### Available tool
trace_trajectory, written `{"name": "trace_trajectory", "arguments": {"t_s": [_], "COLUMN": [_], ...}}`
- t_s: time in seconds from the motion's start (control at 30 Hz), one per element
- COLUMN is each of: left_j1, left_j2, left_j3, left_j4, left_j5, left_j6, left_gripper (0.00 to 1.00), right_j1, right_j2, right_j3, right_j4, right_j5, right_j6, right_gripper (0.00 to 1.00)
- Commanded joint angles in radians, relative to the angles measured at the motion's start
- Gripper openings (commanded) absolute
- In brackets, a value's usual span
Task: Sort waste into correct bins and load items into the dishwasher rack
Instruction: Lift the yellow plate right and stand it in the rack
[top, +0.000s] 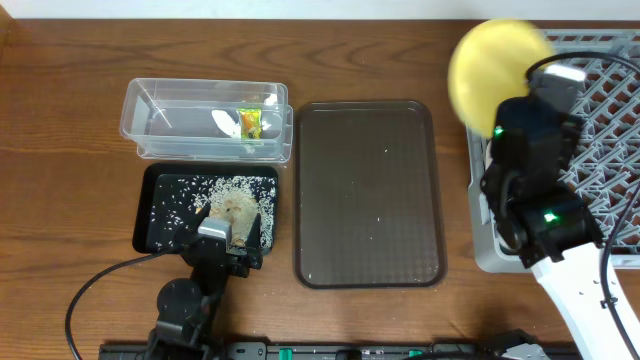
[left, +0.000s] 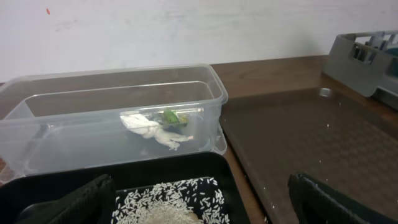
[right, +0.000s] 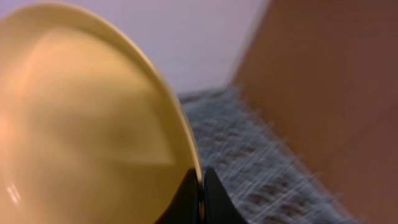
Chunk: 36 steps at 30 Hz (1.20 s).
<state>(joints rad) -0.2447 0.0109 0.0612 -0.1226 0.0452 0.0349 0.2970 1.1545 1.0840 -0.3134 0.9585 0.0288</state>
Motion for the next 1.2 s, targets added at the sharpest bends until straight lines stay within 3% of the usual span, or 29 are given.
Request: {"name": "trace_trajectory", "arguments": {"t_s": [0.0,0.23,0.37,0.73,0.77,0.87,0.9,1.1,1.17], "left_j1": [0.004,0.004,0.004,0.004,0.004,0.004,0.004,0.004,0.004], "left_j2": [-0.007,-0.007,-0.007,-0.007,-0.007,-0.007,-0.007,-0.007,-0.007], "left_j3": [-0.027,-0.027,-0.027,-0.027,-0.027,-0.027,-0.027,-0.027,-0.027], "left_j4": [-0.01,-0.01,-0.01,-0.01,-0.01,-0.01,-0.01,-0.01,-0.01], "left_j5": [-0.016,-0.016,-0.016,-0.016,-0.016,-0.016,-0.016,-0.016,-0.016], "left_j6": [0.017,0.017,0.017,0.017,0.017,0.017,0.017,0.017,0.017], "left_gripper": [0.91,0.91,0.91,0.91,0.91,0.91,0.91,0.91,0.91], "right_j1": [-0.077,-0.286,-0.355,-0.357,-0.354,-0.332,-0.32,-0.207,-0.161], "right_j2": [0.019,0.122,0.196,0.359,0.363,0.357,0.351,0.252,0.189], "right_j3": [-0.001,-0.001,-0.002,-0.002,-0.002,-0.001,-0.001,-0.001,-0.001], "right_j4": [0.045,0.139,0.121,0.113,0.114,0.136,0.139,0.075,0.001], "right_j5": [0.226,0.162,0.103,-0.051,-0.05,-0.05,-0.05,-0.061,-0.159], "right_j6": [-0.201,-0.344,-0.356,-0.359,-0.359,-0.354,-0.35,-0.262,-0.209], "right_gripper": [0.01,0.01,0.01,0.01,0.09,0.81,0.97,0.99,0.99]}}
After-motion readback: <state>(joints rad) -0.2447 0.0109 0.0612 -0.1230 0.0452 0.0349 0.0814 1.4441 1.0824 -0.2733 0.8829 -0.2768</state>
